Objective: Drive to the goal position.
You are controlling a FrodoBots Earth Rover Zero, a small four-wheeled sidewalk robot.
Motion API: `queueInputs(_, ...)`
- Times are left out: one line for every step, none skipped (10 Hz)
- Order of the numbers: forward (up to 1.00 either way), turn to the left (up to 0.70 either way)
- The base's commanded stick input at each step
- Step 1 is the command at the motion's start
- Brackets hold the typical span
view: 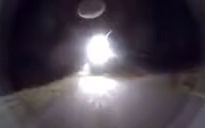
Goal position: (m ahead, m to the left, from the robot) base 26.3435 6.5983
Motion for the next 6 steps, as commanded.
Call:
queueInputs(1.0,0.12)
queueInputs(1.0,0.33)
queueInputs(1.0,0.38)
queueInputs(1.0,0.4)
queueInputs(1.0,0.12)
queueInputs(1.0,0.01)
